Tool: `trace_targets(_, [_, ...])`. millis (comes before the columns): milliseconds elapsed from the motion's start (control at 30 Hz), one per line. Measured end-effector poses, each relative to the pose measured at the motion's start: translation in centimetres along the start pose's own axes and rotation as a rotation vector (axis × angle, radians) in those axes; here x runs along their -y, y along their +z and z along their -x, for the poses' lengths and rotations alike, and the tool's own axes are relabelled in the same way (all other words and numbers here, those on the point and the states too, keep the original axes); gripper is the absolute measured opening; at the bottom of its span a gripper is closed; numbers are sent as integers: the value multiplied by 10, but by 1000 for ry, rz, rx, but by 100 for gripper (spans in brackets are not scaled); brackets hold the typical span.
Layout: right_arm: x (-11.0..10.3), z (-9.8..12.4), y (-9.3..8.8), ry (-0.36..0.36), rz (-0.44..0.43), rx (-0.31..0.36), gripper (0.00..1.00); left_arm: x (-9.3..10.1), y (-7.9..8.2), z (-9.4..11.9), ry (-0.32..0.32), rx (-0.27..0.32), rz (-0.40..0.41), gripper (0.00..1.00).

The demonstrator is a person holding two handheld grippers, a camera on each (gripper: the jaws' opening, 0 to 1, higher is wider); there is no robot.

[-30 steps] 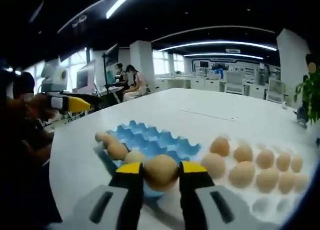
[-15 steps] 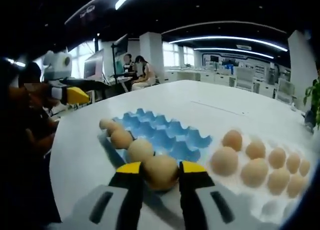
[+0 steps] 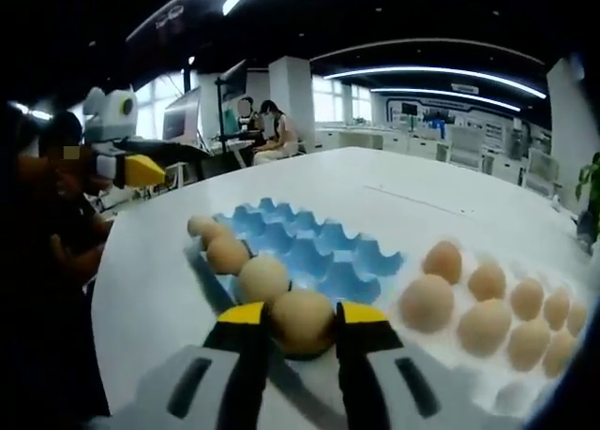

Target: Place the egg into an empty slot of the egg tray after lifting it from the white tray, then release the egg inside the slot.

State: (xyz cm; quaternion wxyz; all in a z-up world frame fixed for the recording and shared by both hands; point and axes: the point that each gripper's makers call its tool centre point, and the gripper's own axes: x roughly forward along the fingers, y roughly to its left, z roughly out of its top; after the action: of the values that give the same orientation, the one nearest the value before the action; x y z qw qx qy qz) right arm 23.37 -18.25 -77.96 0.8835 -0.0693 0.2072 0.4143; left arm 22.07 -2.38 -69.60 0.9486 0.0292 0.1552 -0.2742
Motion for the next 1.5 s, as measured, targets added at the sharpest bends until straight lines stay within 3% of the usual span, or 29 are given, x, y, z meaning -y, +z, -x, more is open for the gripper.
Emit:
trace_targets(1167, [1, 2, 3, -21, 7, 40, 28, 0, 3, -1, -1, 8, 13, 74])
trace_targets(1367, [2, 4, 2, -40, -1, 10, 28, 0, 4, -1, 0, 10, 13, 74])
trace_targets(1500, [2, 14, 10, -46, -27, 51, 26, -1, 6, -1, 0, 14, 20, 72])
